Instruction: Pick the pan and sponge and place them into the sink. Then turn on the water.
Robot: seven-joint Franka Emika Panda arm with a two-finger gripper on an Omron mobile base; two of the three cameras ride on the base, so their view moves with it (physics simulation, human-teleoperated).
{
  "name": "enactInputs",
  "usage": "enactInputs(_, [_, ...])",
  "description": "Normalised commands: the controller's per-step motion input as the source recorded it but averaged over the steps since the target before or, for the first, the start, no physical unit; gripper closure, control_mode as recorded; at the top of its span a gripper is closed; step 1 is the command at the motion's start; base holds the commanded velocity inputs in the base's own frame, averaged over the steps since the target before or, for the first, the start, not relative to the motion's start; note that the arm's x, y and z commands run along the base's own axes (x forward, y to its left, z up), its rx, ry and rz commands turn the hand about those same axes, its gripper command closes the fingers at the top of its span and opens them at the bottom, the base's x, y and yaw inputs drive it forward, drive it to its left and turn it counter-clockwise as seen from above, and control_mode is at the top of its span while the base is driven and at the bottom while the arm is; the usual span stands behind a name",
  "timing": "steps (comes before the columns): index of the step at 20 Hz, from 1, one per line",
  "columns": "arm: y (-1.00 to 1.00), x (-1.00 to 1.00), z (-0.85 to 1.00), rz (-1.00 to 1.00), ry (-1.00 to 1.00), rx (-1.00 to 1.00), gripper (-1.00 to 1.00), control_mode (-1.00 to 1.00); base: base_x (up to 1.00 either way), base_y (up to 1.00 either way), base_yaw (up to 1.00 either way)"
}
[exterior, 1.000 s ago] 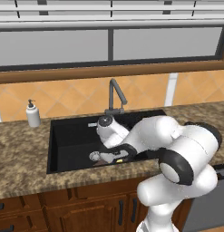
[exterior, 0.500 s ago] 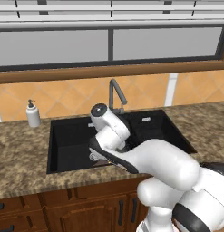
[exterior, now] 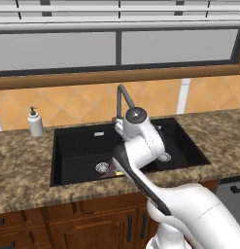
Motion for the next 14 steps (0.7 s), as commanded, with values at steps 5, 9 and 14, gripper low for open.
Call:
enactInputs(5, [-0.98,-0.25,0.16,0.00,-0.01,0.39,-1.00,-1.00,0.00,0.00,0.00])
enactInputs(9, [-0.82,0.00,0.06,0.00,0.00,0.26,-1.00,-1.00,0.00,0.00,0.00])
enactInputs(14, [-0.76,0.12,0.00,0.01,0.00,0.44,-1.00,-1.00,0.00,0.00,0.00])
